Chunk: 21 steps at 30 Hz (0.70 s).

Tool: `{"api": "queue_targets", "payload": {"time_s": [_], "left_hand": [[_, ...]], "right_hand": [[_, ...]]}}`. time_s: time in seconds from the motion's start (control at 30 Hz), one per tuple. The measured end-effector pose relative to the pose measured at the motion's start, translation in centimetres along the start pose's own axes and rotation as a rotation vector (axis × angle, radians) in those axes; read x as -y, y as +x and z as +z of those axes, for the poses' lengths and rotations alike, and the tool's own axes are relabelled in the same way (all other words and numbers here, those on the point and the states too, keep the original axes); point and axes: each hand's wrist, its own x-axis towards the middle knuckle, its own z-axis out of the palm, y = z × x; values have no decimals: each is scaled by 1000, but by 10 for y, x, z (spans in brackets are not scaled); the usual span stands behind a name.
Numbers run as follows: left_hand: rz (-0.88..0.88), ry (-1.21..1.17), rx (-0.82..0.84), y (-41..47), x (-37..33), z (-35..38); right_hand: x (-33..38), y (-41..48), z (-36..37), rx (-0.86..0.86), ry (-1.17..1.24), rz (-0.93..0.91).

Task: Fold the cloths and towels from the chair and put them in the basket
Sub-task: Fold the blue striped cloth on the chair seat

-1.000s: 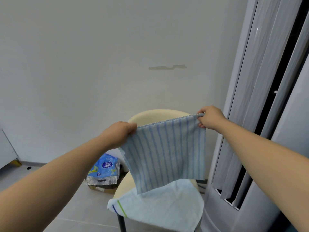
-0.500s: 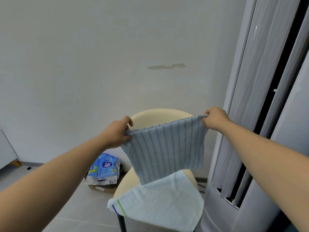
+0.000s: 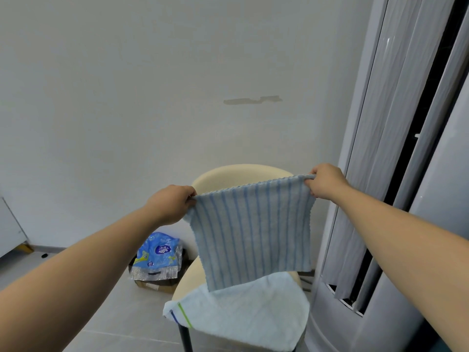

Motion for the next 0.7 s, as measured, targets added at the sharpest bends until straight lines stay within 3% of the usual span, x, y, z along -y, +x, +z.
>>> {"api": "queue_targets", "payload": {"time_s": [0.27, 0.7], "left_hand": [[-47, -235, 23, 0, -6, -2], [-82, -107, -73, 13, 3, -1]], "right_hand": [[1, 0, 1, 68, 5, 60], [-10, 3, 4, 238, 98, 28]]}}
